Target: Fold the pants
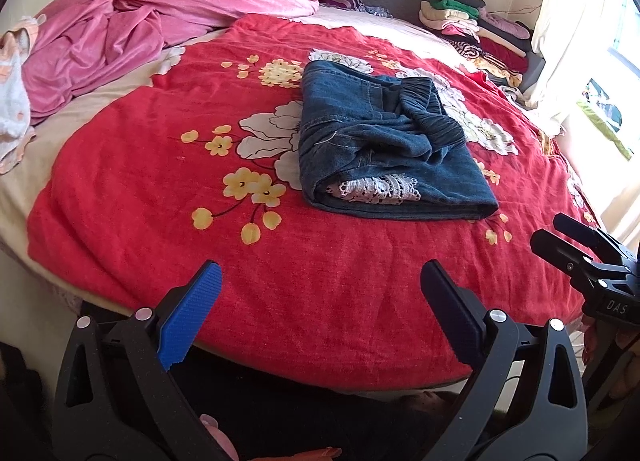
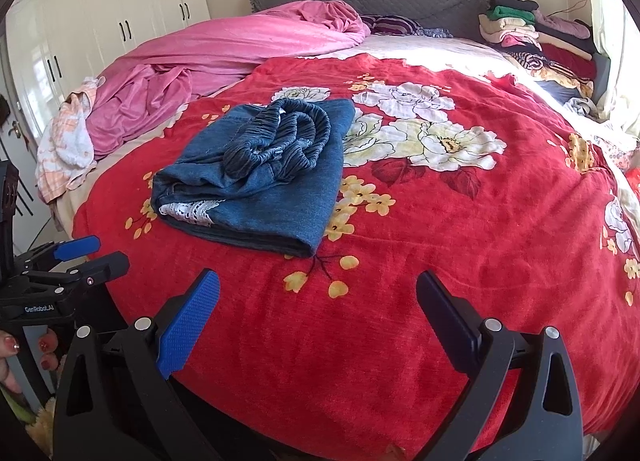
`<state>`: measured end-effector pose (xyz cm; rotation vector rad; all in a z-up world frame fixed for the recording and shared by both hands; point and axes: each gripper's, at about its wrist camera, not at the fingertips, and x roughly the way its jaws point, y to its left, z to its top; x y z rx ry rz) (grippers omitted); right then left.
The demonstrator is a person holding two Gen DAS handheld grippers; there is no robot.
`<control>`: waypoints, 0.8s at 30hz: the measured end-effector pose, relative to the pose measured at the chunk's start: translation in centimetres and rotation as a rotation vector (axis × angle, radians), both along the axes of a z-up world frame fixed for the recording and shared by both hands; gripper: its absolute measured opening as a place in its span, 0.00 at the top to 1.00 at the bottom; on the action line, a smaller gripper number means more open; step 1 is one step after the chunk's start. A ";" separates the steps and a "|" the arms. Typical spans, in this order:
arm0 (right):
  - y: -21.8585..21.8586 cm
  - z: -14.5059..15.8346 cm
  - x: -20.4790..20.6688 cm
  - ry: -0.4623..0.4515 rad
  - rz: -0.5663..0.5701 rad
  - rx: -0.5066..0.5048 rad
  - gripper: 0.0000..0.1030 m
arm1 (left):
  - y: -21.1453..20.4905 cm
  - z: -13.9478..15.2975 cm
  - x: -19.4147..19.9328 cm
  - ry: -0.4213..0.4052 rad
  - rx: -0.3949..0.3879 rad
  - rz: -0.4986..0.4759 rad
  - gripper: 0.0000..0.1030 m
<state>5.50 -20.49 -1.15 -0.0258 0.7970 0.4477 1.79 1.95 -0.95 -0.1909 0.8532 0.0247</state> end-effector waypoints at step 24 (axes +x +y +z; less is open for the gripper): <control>-20.3 -0.8 17.8 0.004 -0.544 -0.182 0.05 | 23.1 0.0 17.2 0.181 0.079 0.493 0.09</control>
